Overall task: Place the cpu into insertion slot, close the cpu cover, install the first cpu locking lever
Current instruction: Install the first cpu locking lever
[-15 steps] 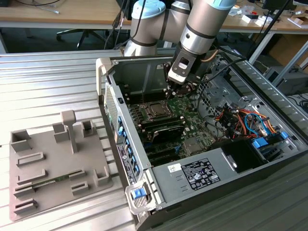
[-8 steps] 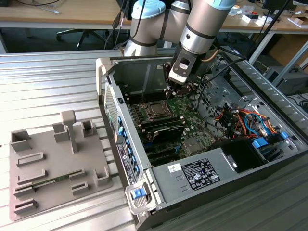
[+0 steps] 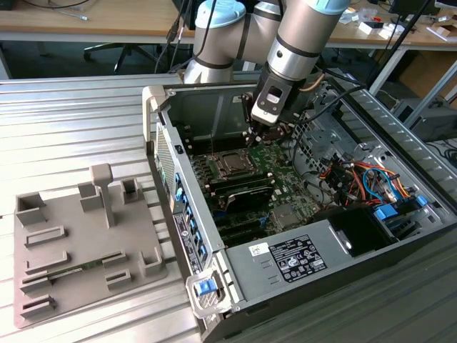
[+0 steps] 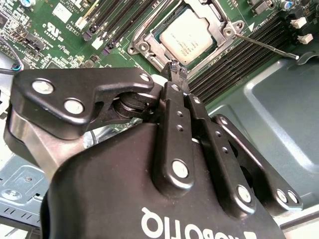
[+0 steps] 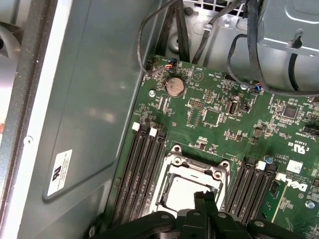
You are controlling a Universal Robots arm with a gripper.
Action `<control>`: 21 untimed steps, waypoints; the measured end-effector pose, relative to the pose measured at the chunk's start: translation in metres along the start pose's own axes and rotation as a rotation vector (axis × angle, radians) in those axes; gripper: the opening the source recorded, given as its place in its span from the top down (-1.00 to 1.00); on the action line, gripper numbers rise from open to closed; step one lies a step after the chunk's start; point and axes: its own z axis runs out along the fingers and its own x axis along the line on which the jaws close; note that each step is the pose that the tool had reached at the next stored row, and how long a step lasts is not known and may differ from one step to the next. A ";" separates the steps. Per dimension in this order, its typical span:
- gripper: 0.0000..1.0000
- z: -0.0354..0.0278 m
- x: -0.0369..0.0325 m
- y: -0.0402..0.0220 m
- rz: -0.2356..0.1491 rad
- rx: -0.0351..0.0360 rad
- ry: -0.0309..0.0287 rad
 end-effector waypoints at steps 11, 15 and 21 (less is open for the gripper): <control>0.79 0.0000 0.0000 0.0000 -0.027 0.0010 -0.0012; 0.79 0.0000 0.0000 0.0000 -0.037 0.0013 -0.0017; 0.79 0.0000 0.0000 0.0000 -0.057 0.0021 -0.0027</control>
